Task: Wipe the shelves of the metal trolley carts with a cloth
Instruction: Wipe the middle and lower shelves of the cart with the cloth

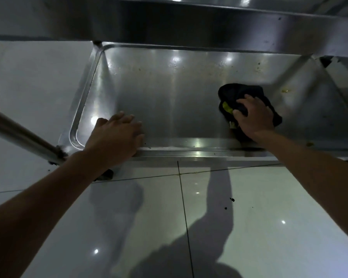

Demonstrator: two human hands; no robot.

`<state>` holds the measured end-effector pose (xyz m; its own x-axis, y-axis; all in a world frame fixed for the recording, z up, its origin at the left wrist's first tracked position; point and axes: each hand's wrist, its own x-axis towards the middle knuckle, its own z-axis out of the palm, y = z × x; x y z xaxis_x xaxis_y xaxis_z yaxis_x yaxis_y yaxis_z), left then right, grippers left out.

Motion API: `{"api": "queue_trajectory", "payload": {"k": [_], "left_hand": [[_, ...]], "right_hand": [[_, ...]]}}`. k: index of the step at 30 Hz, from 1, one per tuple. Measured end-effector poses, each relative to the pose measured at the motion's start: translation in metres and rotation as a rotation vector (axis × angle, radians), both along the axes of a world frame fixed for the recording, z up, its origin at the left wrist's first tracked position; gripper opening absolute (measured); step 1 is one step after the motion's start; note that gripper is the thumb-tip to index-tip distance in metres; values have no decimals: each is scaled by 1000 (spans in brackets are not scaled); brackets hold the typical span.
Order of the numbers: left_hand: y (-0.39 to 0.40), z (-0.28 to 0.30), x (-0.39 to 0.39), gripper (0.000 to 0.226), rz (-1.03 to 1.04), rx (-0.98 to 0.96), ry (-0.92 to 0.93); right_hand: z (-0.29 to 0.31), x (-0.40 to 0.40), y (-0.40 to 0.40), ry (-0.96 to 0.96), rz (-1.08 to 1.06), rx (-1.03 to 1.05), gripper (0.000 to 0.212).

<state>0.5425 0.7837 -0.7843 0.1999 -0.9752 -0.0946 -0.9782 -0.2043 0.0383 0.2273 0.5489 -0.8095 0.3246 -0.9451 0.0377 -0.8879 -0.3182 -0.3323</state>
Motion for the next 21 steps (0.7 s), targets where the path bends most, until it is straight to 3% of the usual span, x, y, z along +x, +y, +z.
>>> {"api": "queue_trajectory", "payload": {"k": [7, 11, 16, 21], "left_hand": [[-10, 18, -16, 52, -78, 80, -34], [-16, 26, -37, 46, -161, 51, -35], [-45, 26, -103, 41, -282, 11, -24], [-62, 11, -180, 39, -289, -82, 119]], "right_hand": [[5, -20, 24, 124, 212, 57, 49], [6, -26, 45, 125, 255, 52, 50], [4, -30, 60, 38, 241, 43, 49], [-1, -43, 73, 8, 257, -17, 46]]}}
